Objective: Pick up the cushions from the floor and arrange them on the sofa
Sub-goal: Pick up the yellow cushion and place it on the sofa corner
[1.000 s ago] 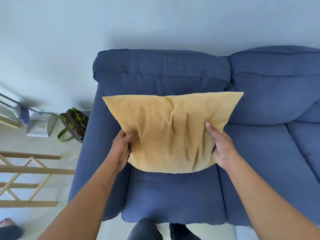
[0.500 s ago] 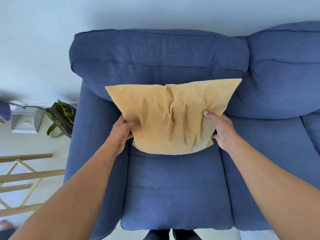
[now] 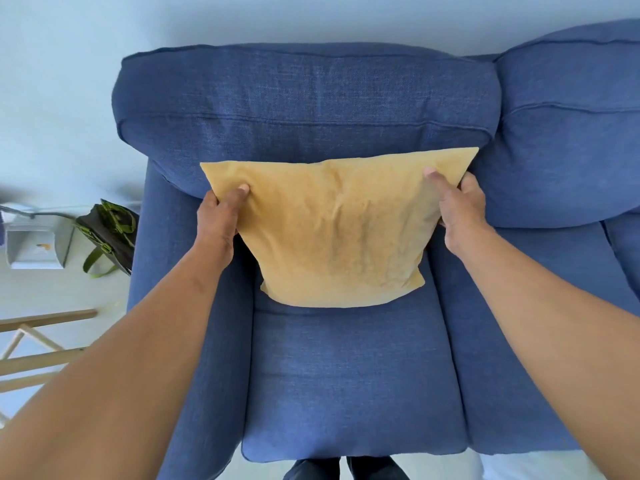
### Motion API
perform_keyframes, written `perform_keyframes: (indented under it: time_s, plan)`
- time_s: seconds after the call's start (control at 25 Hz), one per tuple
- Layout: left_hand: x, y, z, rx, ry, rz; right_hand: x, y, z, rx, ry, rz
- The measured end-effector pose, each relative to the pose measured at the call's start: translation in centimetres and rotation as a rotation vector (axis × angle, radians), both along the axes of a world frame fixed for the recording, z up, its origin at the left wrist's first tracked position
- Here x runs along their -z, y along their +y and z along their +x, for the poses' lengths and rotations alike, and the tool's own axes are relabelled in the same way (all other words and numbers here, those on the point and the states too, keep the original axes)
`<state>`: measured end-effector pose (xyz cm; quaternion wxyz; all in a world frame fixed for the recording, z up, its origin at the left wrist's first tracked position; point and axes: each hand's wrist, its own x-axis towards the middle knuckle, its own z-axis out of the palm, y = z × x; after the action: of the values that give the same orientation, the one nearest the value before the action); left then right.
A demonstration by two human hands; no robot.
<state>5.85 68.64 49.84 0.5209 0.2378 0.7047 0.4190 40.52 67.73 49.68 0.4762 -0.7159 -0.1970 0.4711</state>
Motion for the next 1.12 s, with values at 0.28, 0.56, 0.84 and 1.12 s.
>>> perform_keyframes:
  time_s: [0.28, 0.56, 0.84, 1.12]
  plan:
    - [0.0, 1.7, -0.4, -0.022, 0.323, 0.017, 0.5, 3.4, 2.4, -0.058, -0.329, -0.118]
    - [-0.9, 0.9, -0.7, -0.051, 0.283, 0.009, -0.4, 1.8, 2.5, -0.133, -0.413, -0.17]
    - [-5.1, -5.9, 2.2, -0.118, 0.604, 0.052, -3.6, -5.1, 1.9, -0.198, -0.417, -0.138]
    - [-5.1, -14.7, 8.9, 0.371, 0.604, 0.104, -5.7, -16.5, 1.9, -0.39, -0.534, -0.168]
